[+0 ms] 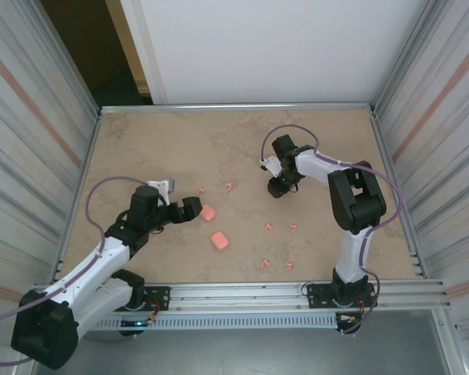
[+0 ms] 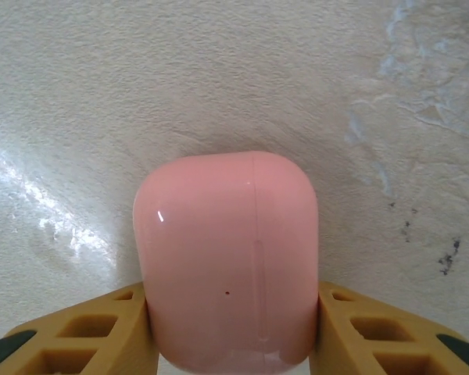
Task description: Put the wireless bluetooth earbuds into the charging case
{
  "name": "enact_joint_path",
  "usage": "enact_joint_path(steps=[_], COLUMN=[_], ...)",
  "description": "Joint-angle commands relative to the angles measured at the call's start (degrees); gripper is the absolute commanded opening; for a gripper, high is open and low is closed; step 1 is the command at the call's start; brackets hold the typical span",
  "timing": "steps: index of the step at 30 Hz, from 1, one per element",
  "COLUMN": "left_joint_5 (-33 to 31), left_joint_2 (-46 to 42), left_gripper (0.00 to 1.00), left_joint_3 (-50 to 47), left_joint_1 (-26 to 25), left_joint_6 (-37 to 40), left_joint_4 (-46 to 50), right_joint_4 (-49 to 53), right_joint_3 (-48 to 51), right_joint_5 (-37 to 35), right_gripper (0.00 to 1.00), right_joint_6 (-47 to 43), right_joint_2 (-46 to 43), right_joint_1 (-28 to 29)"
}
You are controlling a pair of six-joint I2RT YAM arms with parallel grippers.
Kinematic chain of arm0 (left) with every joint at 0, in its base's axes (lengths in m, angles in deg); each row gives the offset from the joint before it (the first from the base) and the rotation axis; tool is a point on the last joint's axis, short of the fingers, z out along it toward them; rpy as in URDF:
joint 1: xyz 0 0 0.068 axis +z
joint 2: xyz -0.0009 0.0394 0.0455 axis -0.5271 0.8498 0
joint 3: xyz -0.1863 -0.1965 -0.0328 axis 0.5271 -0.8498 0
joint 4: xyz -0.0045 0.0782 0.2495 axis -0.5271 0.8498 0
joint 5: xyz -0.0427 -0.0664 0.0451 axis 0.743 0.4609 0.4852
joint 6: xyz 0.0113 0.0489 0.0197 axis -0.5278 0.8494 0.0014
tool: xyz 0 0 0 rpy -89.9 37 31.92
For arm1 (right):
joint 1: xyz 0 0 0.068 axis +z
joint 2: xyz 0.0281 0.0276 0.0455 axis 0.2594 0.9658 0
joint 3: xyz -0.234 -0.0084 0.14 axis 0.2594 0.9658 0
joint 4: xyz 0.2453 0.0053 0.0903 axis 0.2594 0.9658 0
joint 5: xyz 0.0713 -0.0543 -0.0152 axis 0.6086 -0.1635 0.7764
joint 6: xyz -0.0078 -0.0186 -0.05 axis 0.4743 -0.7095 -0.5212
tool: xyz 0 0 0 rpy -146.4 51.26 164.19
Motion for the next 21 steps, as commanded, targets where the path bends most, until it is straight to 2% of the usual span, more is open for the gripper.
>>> enact_joint_path(steps=[1,12,19,21], left_joint_5=[0.3,8.6,18.7,21.2], left_joint_2=[-1.5,-4.0,-3.3,-2.9], left_gripper=[0.99,0.97,0.86,0.78], left_joint_3=[1.8,3.2,3.8,3.6], left_joint_1=[-0.3,-0.3,-0.3,-0.3], left_joint_6=[0.2,-2.2,-4.6,-5.6], left_joint_4=[0.8,-1.8,-10.3,-13.5], right_joint_4=[-2.9,-13.1,-18.6,-18.8], right_joint_3=[3.0,13.8,19.7,20.0], right_joint_5=[-0.2,-0.3,0.4,0.1], right_gripper=[0.40,0.39,0.38,0.38], right_joint_6=[-1.6,-4.7,-6.9,-7.3], right_joint_2=[-3.4,-22.7,-35.2,-37.5], right_joint_1=[1.6,8.5,15.2,17.1])
